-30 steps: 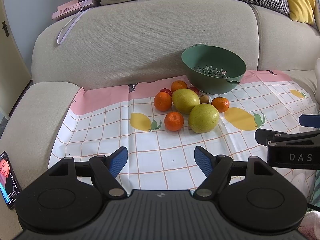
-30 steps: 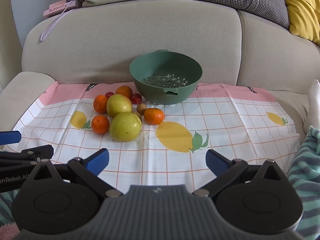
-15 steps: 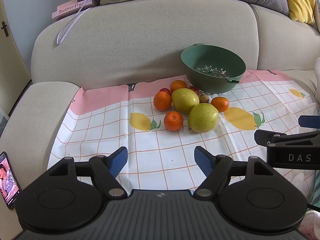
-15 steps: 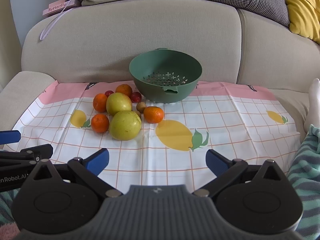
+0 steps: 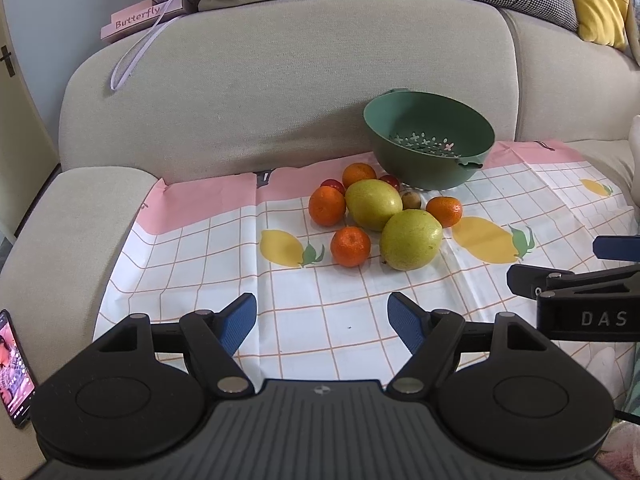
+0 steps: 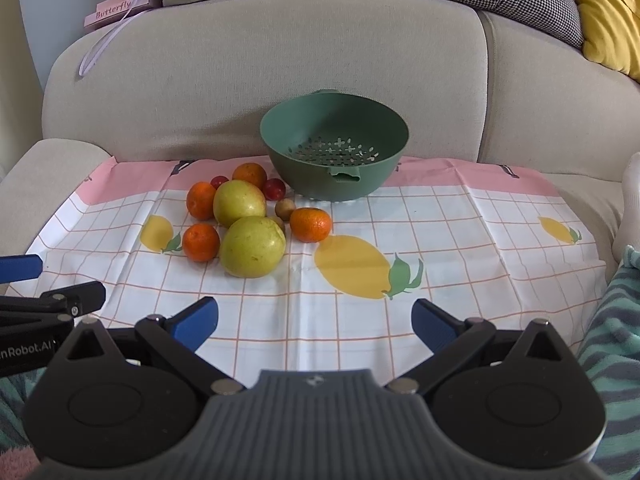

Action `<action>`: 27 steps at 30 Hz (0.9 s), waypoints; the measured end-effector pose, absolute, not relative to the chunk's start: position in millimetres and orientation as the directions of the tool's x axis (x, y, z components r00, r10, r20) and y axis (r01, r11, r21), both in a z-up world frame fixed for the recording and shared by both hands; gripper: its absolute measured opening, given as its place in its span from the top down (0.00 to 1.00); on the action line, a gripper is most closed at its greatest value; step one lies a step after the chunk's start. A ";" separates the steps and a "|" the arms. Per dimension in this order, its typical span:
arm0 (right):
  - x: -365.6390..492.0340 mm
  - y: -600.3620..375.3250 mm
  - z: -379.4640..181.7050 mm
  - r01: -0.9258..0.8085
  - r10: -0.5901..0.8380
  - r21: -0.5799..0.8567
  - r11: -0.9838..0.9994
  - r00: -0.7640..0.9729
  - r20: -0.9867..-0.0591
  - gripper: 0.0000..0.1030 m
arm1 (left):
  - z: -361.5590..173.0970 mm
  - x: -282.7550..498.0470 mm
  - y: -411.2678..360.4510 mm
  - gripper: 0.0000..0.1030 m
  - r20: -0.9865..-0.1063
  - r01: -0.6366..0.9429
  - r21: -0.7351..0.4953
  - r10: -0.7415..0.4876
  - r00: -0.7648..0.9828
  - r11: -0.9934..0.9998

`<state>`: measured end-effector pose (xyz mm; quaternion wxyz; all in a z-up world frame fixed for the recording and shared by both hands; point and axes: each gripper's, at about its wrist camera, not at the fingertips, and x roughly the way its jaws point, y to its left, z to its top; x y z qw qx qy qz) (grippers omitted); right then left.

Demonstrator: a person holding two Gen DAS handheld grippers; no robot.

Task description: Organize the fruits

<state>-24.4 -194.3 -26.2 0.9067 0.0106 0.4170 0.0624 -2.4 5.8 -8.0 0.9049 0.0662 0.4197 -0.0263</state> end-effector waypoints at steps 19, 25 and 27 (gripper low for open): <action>14.4 -193.5 -55.7 -0.175 0.273 0.210 0.962 0.661 -0.699 0.35 | -23.4 31.8 12.5 0.21 -0.703 0.212 0.036 -0.126 0.700 0.977; 37.7 -180.3 -64.2 -0.190 0.337 0.282 0.941 0.627 -0.702 0.35 | -40.2 57.8 15.0 0.27 -0.747 0.263 0.053 -0.137 0.651 0.963; 47.6 -175.6 -67.5 -0.181 0.334 0.285 0.941 0.617 -0.712 0.35 | -47.0 66.1 16.4 0.28 -0.758 0.265 0.049 -0.137 0.638 0.963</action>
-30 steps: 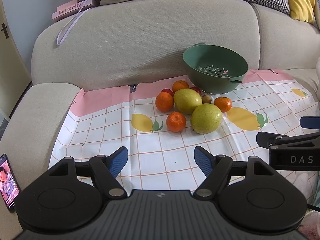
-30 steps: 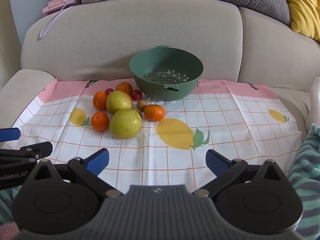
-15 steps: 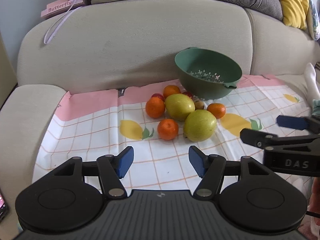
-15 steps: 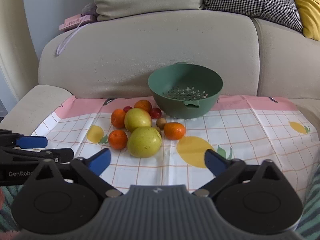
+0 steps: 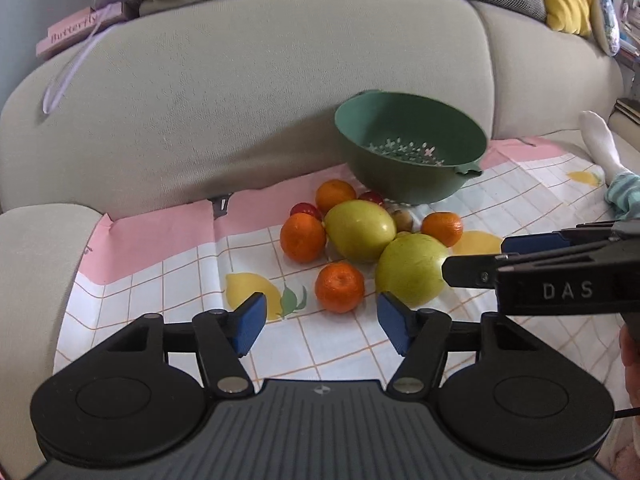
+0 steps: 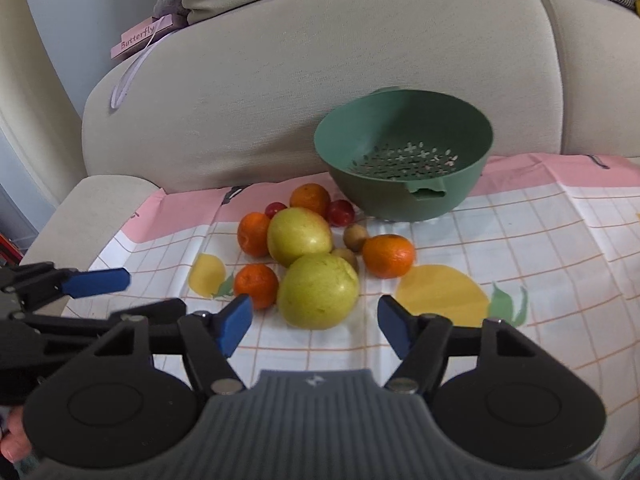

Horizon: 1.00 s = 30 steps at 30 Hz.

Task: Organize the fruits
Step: 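Close the left gripper on an orange mandarin while the right gripper grasps a green pear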

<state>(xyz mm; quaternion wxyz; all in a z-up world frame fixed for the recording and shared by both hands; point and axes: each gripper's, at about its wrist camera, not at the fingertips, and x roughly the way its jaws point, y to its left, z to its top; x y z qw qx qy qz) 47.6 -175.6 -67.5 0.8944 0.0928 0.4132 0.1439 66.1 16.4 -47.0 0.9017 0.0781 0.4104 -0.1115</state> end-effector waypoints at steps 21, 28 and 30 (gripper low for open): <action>115.7 -181.0 -127.7 0.003 0.424 0.480 0.877 0.464 -0.778 0.35 | -114.1 112.5 -11.2 0.41 -0.808 0.449 0.152 -0.150 0.569 0.880; 121.3 -177.9 -135.6 0.000 0.439 0.493 0.870 0.454 -0.776 0.38 | -122.0 118.5 -14.2 0.47 -0.818 0.459 0.144 -0.156 0.554 0.876; 121.7 -177.2 -136.2 -0.007 0.441 0.493 0.870 0.457 -0.772 0.39 | -121.7 118.8 -14.1 0.51 -0.815 0.460 0.136 -0.165 0.555 0.878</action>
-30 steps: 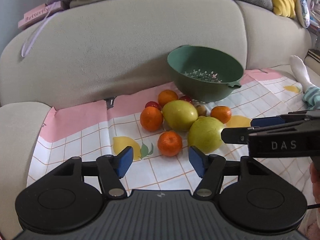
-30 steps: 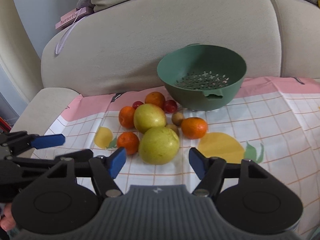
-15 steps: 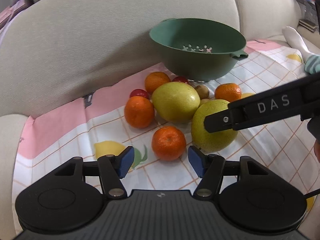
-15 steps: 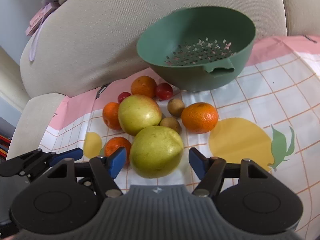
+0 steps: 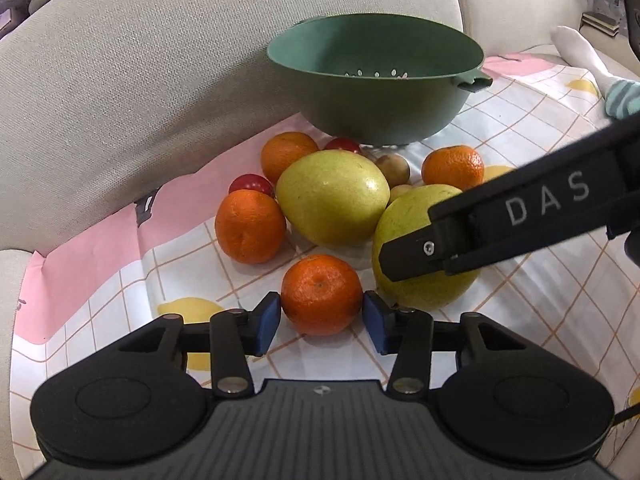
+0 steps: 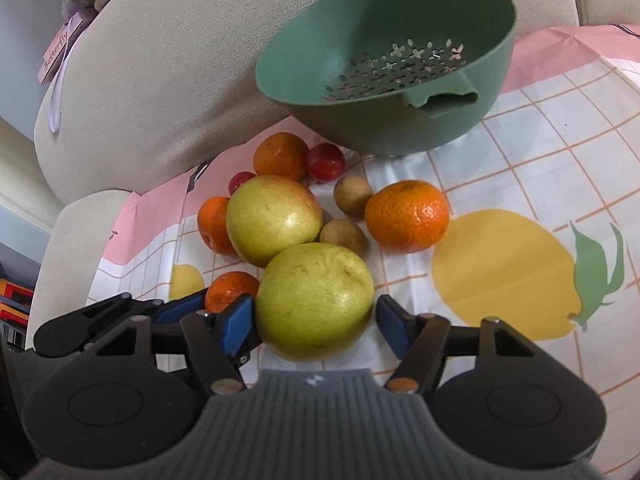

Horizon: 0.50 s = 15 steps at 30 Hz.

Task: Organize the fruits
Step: 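Close the left gripper on an orange mandarin while the right gripper grasps a green pear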

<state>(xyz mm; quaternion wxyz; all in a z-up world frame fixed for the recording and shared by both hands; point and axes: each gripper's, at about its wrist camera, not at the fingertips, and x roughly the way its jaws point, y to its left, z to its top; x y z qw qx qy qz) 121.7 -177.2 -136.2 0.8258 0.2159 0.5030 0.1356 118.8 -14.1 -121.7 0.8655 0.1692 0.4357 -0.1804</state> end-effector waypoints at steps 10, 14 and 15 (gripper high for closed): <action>116.3 -174.7 -129.7 -0.054 0.421 0.450 0.891 0.464 -0.779 0.40 | -118.4 114.6 -7.9 0.53 -0.818 0.409 0.098 -0.160 0.552 0.907; 110.7 -175.6 -122.6 -0.080 0.399 0.415 0.906 0.481 -0.780 0.40 | -111.6 111.0 -3.5 0.53 -0.815 0.378 0.090 -0.151 0.560 0.921; 109.3 -176.0 -120.2 -0.086 0.396 0.408 0.909 0.487 -0.779 0.40 | -109.3 110.1 -2.7 0.53 -0.814 0.371 0.088 -0.148 0.562 0.925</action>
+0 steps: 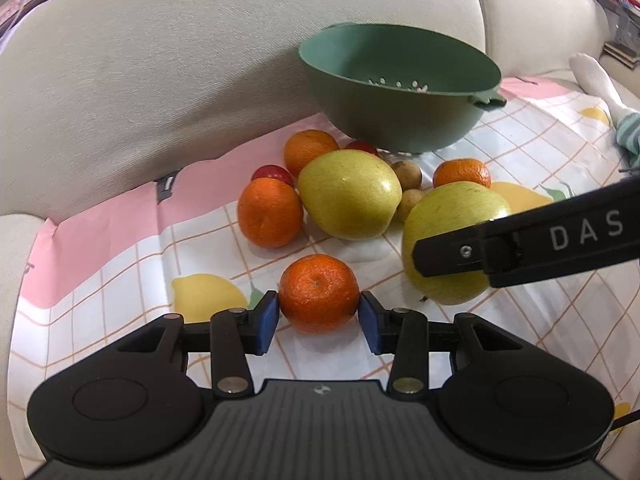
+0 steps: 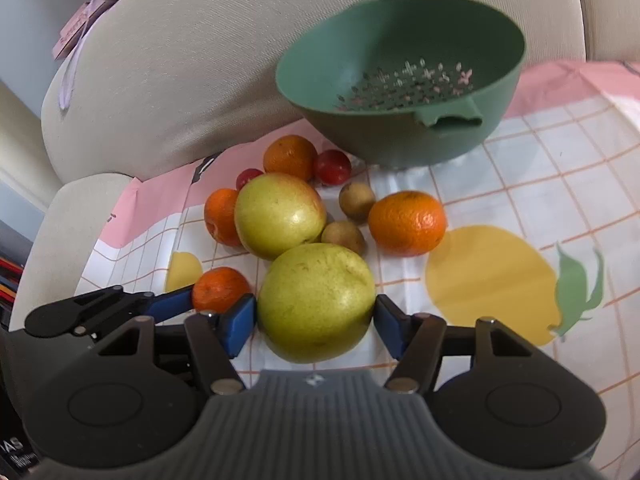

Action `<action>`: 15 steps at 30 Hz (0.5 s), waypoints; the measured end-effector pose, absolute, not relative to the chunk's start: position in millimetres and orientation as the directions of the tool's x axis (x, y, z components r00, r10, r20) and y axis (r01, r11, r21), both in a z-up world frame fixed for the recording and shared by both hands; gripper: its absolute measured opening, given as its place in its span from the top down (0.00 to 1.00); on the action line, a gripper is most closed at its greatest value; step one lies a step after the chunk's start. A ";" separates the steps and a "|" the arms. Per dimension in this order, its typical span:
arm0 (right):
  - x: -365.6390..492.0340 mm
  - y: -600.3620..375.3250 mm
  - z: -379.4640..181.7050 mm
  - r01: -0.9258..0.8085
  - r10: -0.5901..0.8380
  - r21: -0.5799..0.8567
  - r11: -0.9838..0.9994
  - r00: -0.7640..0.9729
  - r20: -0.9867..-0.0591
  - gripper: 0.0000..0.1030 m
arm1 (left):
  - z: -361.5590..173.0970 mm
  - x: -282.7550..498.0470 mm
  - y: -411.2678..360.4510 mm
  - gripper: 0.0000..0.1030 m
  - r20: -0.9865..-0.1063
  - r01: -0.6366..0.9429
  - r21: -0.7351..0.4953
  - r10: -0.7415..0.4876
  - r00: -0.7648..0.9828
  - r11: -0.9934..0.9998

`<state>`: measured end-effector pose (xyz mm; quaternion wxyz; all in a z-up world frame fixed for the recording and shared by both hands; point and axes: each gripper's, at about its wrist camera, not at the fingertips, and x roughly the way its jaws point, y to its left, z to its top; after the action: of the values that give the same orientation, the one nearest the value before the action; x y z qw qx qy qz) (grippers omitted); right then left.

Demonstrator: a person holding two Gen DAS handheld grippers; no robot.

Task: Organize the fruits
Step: 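Close the left gripper on an orange mandarin while the right gripper grasps a green pear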

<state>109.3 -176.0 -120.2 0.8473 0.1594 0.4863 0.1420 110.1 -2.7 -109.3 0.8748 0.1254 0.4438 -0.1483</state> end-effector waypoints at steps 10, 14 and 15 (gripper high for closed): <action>91.4 -182.6 -89.0 -0.152 0.364 0.341 0.928 0.565 -0.740 0.40 | -72.2 103.7 5.8 0.53 -0.793 0.300 0.033 -0.157 0.589 0.953; 87.3 -188.5 -78.6 -0.164 0.367 0.338 0.927 0.587 -0.721 0.40 | -55.8 104.4 6.9 0.53 -0.782 0.278 0.007 -0.168 0.600 0.961; 86.6 -190.4 -76.0 -0.169 0.367 0.335 0.927 0.594 -0.716 0.40 | -51.5 104.2 6.4 0.53 -0.779 0.275 0.002 -0.171 0.604 0.962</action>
<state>86.6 -190.4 -76.0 0.8850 0.1167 0.4245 0.1512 104.2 6.4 -51.5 0.8934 0.0606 0.4272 -0.1248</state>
